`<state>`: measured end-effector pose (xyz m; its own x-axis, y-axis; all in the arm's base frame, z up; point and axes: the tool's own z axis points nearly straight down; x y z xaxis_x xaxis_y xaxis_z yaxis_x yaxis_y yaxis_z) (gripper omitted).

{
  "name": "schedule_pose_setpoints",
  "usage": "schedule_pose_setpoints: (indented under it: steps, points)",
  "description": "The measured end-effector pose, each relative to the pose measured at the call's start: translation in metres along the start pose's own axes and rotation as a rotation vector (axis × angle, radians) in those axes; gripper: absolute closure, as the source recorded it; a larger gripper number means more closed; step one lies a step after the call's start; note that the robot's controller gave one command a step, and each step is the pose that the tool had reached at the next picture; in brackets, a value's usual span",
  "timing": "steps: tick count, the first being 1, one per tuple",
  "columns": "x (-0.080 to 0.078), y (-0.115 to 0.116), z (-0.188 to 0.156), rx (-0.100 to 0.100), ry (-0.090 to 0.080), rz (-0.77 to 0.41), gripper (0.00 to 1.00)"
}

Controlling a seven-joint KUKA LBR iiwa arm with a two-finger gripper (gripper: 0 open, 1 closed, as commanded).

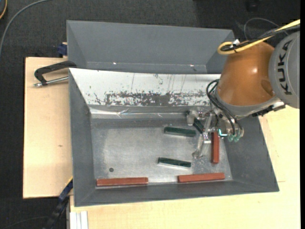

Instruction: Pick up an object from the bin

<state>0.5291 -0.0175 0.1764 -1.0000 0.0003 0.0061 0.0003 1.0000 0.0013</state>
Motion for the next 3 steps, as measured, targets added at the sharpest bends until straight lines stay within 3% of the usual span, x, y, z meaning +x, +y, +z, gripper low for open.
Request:
schedule_pose_setpoints:
  steps: [1, 2, 3]
  points:
    - [-0.059, 0.033, 0.11, -0.002, -0.008, 0.019, 0.0]
    - [-0.059, 0.032, 0.105, 0.0, -0.011, 0.02, 1.0]
    - [-0.075, 0.006, -0.047, 0.0, -0.015, 0.115, 1.0]
